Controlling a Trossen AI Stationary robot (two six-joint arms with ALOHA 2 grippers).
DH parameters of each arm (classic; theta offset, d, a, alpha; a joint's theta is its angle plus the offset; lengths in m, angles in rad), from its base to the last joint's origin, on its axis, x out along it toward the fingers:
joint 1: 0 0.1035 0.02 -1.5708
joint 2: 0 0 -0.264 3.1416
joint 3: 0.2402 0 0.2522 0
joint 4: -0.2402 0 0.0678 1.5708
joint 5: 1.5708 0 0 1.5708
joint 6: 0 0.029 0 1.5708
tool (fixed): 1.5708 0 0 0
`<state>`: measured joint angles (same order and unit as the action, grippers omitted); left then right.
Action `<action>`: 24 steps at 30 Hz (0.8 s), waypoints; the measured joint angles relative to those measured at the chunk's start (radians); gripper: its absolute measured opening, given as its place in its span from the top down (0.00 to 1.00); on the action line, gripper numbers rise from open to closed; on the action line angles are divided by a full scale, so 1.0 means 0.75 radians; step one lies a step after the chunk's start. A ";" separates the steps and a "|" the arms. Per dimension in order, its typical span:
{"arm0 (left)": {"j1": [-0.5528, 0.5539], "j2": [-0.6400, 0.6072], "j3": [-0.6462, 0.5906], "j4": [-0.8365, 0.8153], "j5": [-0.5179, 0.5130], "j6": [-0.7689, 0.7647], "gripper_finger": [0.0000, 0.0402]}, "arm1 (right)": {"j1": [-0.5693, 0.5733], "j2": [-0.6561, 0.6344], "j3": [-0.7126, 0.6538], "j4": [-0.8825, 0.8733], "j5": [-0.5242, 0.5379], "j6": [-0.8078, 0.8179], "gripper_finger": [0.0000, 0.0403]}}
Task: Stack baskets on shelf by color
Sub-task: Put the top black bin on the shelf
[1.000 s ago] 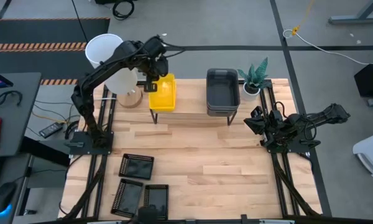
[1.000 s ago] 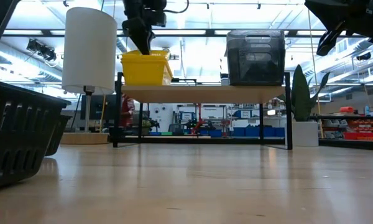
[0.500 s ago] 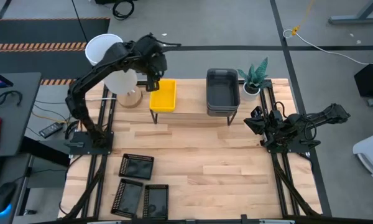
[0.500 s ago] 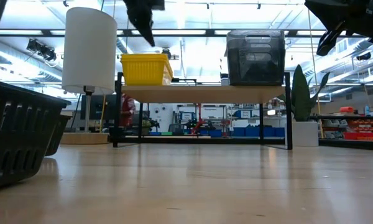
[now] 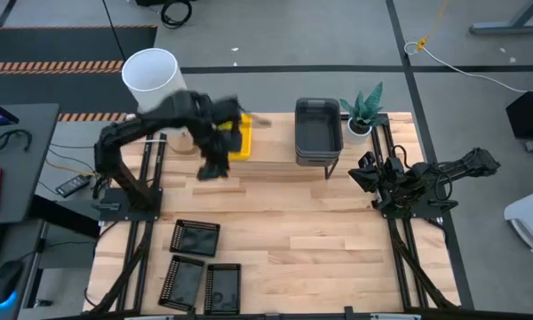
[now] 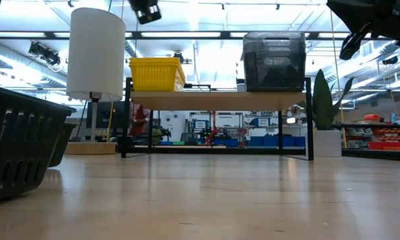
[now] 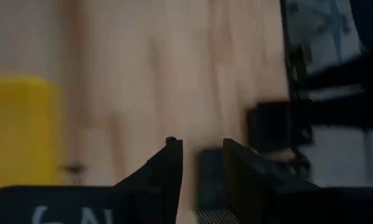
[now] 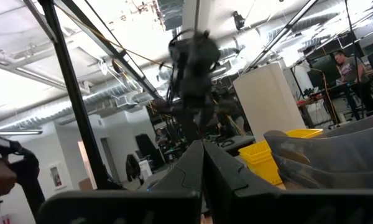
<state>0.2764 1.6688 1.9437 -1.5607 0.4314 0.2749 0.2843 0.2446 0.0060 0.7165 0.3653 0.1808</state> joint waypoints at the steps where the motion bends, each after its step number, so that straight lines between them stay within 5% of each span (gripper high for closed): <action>1: -0.037 -0.003 -0.035 -0.012 -0.002 -0.005 0.70 | 0.000 0.000 0.000 0.000 0.000 0.000 0.96; 11: -0.374 -0.011 -0.552 0.055 -0.021 -0.105 0.70 | 0.000 0.000 0.000 0.000 0.000 0.000 0.96; 18: -0.435 -0.011 -0.927 0.406 -0.002 -0.683 0.70 | 0.000 0.000 0.000 0.000 0.000 0.000 0.96; 24: -0.452 -0.014 -1.034 0.549 -0.004 -1.048 0.59 | 0.000 0.000 0.000 0.000 0.000 0.000 0.96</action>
<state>-0.0627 1.6581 1.1683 -1.1486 0.4282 -0.5111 0.2842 0.2447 0.0061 0.7166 0.3653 0.1810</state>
